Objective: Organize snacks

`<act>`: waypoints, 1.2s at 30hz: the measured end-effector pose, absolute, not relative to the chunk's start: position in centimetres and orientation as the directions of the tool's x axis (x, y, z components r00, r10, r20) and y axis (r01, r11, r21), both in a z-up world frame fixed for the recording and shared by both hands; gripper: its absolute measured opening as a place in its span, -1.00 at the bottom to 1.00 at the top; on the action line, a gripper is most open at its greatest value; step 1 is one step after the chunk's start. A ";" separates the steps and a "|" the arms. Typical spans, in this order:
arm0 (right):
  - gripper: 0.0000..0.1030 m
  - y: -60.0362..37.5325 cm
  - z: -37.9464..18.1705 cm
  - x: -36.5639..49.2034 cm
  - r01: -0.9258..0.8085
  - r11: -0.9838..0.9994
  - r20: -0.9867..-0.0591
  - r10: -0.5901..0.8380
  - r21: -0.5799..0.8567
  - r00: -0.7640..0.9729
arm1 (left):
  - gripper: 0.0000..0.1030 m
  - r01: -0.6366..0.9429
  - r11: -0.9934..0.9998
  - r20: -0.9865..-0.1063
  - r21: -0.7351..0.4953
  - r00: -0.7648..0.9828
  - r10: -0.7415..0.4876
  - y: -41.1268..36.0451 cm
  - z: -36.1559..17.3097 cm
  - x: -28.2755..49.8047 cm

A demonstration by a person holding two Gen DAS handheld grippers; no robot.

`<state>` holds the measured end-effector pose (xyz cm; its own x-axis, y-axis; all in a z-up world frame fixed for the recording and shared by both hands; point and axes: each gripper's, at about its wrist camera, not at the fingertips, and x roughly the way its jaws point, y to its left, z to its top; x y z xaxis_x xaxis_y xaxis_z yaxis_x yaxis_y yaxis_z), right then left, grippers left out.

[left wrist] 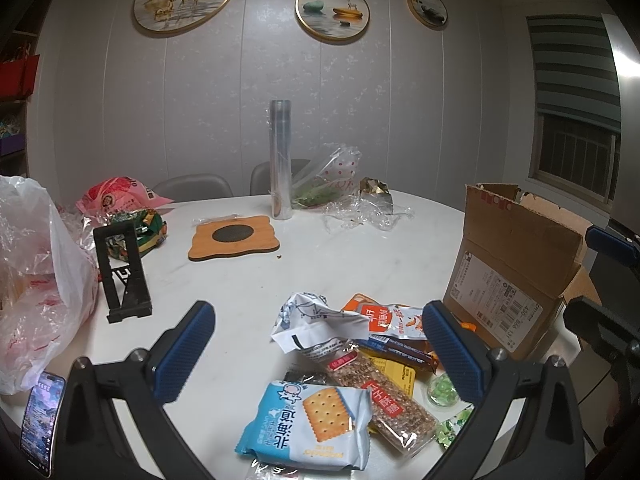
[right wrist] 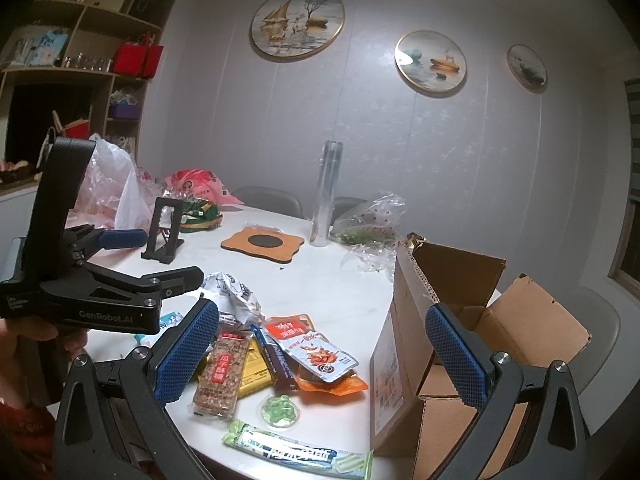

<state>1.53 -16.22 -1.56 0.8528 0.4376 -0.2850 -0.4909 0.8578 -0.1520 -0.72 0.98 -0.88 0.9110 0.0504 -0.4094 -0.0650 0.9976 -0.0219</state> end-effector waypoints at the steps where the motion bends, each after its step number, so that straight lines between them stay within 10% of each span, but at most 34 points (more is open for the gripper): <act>1: 1.00 -16.2 -1.6 1.5 -0.491 0.858 -0.285 0.438 -0.151 0.853 | 0.99 -0.065 0.998 -0.409 -0.022 0.911 0.051 0.9 -0.9 -0.7; 23: 1.00 -14.5 -1.1 -0.7 -0.560 0.812 -0.259 0.512 -0.164 0.819 | 0.99 0.092 0.996 -0.400 0.017 0.913 -0.078 2.2 -0.2 -1.3; 28: 0.47 -12.9 -2.9 0.5 -0.680 0.728 -0.365 0.613 -0.083 0.701 | 0.99 0.135 0.991 -0.497 -0.027 0.858 -0.130 3.9 -2.9 -1.1; 36: 0.29 -11.2 -8.3 5.0 -0.694 0.718 -0.537 0.603 0.043 0.590 | 0.98 0.119 0.988 -0.611 -0.095 0.777 -0.152 4.4 -8.0 0.5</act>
